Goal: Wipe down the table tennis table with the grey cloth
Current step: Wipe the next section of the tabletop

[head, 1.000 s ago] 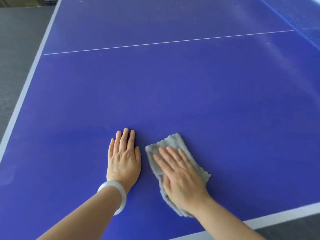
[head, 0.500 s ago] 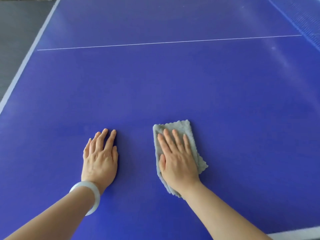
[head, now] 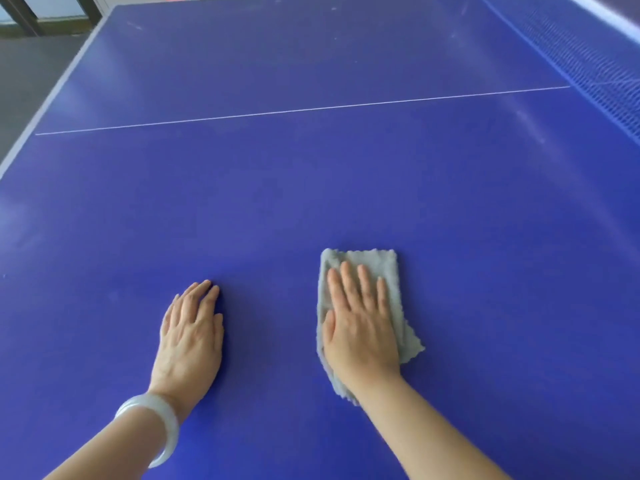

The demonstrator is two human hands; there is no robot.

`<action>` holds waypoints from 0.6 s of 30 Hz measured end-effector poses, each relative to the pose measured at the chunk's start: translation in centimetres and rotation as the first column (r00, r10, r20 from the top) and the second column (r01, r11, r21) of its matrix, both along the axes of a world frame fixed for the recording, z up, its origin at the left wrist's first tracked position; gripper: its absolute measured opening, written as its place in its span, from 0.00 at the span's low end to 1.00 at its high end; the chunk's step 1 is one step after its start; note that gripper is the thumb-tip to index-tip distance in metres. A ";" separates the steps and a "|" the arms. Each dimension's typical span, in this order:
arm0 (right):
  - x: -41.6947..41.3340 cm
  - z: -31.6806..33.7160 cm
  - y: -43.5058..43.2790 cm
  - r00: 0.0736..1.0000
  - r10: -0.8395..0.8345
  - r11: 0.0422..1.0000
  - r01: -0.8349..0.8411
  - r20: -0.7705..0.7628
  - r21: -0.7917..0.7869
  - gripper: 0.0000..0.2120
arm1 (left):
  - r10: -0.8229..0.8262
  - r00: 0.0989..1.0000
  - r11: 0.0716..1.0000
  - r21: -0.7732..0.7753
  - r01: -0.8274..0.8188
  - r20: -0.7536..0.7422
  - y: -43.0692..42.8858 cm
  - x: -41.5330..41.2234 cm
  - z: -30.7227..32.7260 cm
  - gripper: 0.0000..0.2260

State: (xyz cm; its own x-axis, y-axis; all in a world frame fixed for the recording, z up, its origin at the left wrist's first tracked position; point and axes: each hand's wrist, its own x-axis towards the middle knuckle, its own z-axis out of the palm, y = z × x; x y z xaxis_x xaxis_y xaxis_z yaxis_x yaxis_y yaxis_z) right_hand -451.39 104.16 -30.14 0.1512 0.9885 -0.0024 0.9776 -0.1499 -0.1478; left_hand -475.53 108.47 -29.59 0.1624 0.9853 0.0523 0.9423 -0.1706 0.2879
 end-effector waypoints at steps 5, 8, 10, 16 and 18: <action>5.3 0.3 -1.2 0.921 0.387 0.922 -0.387 -0.041 -0.006 0.26 | -0.229 0.973 0.973 0.013 0.229 -0.020 4.3 10.3 -0.1 0.23; 13.2 0.4 1.7 0.981 0.191 0.982 -0.191 0.037 -0.002 0.28 | -0.243 0.967 0.970 -0.029 0.242 -0.079 7.7 14.9 -0.9 0.24; 17.7 0.5 3.8 0.996 -0.039 0.997 0.044 0.078 -0.063 0.28 | -0.216 0.970 0.976 -0.047 0.212 -0.116 9.3 16.3 -1.3 0.25; 12.9 0.0 8.4 0.916 -0.396 0.916 0.399 0.068 -0.036 0.29 | -0.158 0.982 0.987 -0.060 0.152 -0.103 9.6 16.6 -1.6 0.27; 8.8 -0.1 9.1 0.992 -0.120 0.992 0.121 0.032 -0.018 0.29 | -0.155 0.982 0.987 -0.068 0.148 -0.106 9.6 16.7 -1.2 0.27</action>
State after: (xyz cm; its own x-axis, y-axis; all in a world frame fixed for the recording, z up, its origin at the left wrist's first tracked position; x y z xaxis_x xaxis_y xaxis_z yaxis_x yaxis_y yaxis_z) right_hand -442.57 113.27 -30.29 0.2696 0.9628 -0.0156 0.9562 -0.2696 -0.1135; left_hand -458.87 118.04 -30.74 0.3113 0.9498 -0.0319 0.9336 -0.2994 0.1969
